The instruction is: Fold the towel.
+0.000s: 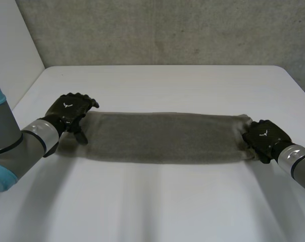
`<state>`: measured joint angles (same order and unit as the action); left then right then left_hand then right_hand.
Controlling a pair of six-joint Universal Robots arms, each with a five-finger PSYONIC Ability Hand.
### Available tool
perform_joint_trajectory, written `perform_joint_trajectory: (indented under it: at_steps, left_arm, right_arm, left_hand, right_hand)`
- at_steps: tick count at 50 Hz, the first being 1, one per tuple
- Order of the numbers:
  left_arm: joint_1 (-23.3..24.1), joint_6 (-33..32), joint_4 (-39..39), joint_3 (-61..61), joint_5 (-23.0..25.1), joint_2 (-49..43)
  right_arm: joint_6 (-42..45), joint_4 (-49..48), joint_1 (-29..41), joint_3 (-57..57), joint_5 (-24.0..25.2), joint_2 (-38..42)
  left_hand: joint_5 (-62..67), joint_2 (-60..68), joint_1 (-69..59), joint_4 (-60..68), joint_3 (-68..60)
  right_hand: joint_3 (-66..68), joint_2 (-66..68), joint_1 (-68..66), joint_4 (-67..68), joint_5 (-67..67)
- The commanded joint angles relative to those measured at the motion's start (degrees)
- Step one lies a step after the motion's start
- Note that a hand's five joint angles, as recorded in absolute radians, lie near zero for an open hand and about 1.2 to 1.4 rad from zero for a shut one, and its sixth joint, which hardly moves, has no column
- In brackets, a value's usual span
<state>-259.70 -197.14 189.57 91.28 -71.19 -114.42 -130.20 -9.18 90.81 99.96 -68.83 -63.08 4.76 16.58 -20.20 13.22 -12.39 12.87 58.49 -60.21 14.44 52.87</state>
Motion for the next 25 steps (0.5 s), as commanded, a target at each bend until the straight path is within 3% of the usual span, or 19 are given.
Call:
perform_joint_trajectory:
  at_steps: [1, 11, 20, 23, 25]
  left_arm:
    - [-0.20, 0.00, 0.01, 0.04, 0.00, 0.07]
    - [-0.20, 0.00, 0.01, 0.04, 0.00, 0.07]
    - [-0.37, 0.00, 0.01, 0.39, 0.00, 0.07]
    - [-0.28, 0.00, 0.01, 0.48, 0.00, 0.07]
    - [-0.28, 0.00, 0.01, 0.48, -0.09, 0.07]
  right_arm:
    - [0.04, 0.12, -0.64, -0.03, 0.54, 0.24]
    - [-0.05, 0.30, -0.73, 0.85, 0.89, 0.76]
    - [-0.05, 0.30, -0.64, 1.37, 0.80, 0.76]
    - [-0.05, 0.12, -0.73, 1.37, 0.89, 1.20]
    - [-0.05, 0.39, -1.07, 0.85, 0.98, 1.38]
  left_hand:
    - [-1.35, -3.17, 6.79, -3.22, 2.39]
    - [-1.85, -3.67, 7.30, -3.22, 2.39]
    - [-1.85, -3.67, 7.30, -3.22, 2.39]
    - [-1.85, -3.67, 7.30, -3.22, 2.39]
    - [-1.85, -3.67, 7.30, -3.22, 2.39]
  right_hand:
    - [-2.87, 14.17, -12.45, -4.44, 9.79]
    - [-2.87, -1.46, 3.18, -4.44, -5.84]
    - [-2.87, -3.66, 5.38, -4.44, -8.05]
    - [-2.87, 6.43, -4.71, -4.44, 2.05]
    - [-2.87, 21.45, -19.72, -4.44, 17.06]
